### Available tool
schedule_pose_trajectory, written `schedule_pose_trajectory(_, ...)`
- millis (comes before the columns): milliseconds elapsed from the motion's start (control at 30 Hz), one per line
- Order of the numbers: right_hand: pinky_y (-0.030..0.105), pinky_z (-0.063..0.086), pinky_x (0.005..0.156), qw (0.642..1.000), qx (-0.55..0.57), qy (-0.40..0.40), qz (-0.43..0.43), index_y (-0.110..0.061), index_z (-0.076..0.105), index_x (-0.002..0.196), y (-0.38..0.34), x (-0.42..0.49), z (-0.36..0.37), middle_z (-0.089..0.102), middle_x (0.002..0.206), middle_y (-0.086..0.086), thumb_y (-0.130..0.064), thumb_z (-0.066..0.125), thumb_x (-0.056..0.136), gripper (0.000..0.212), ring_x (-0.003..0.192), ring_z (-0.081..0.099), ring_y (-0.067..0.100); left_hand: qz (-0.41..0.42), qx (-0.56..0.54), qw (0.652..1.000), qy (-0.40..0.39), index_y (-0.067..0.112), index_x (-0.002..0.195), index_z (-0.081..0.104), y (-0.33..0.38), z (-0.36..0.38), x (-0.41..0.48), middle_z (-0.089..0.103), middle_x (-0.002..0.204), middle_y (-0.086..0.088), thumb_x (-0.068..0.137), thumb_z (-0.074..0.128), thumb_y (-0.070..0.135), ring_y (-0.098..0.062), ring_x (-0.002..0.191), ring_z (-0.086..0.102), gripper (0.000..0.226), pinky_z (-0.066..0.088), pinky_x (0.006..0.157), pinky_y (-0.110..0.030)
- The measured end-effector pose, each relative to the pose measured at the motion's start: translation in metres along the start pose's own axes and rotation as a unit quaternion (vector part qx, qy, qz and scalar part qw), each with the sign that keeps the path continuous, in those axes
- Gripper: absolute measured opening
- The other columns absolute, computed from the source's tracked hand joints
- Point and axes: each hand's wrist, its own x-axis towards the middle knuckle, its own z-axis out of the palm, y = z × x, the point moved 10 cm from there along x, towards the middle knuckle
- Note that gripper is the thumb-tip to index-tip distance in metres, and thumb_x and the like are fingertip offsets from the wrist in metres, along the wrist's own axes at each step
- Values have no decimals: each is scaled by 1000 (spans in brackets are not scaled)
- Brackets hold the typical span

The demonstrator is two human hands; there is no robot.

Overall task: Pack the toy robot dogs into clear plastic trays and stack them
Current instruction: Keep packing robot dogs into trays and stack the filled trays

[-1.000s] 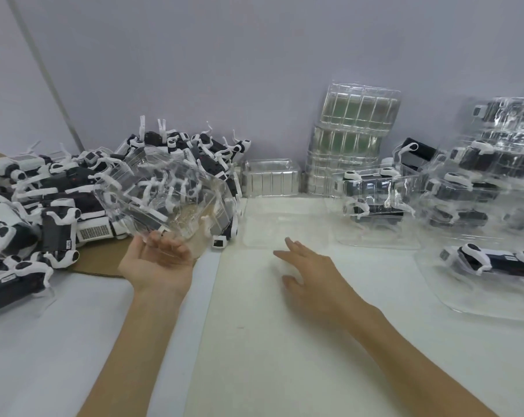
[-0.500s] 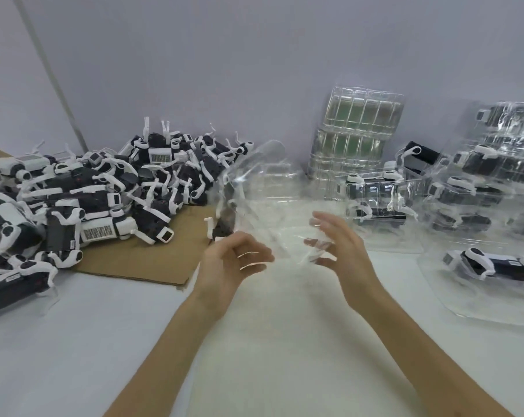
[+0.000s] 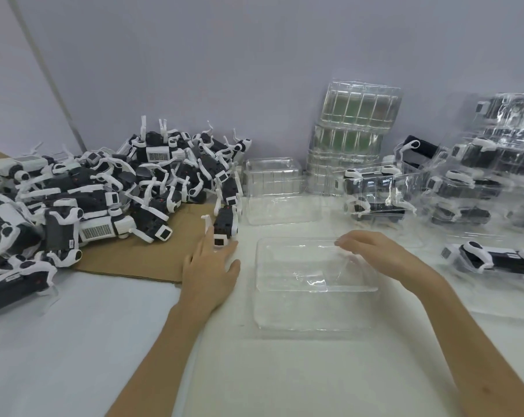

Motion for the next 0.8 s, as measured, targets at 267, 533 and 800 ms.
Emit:
schedule_pose_trajectory(267,15,39,70,997,-19,68,-42,-36,69,92,-7,0,-12,66,99,-24,-36,61,95,9,93,58,-8,-86,-7,994,62,33,126,61,-15,-15,10,50,130,-1,95,55,36,-21,123,44,32,28,106,-41)
schedule_pose_trajectory(533,14,38,69,990,-28,120,-61,-26,72,99,-17,-3,-19,67,101,-18,-26,60,97,12,92,58,-5,14,-168,976,140,20,101,78,-12,-40,26,59,91,-2,86,72,11,-10,76,55,18,36,68,-20)
schedule_pose_trajectory(800,10,38,64,978,6,187,-91,-28,72,86,-30,-13,-32,68,92,-22,-19,61,95,16,80,60,-7,48,-293,922,249,31,110,74,-6,-78,18,65,69,16,87,73,27,-2,68,62,23,44,68,-8)
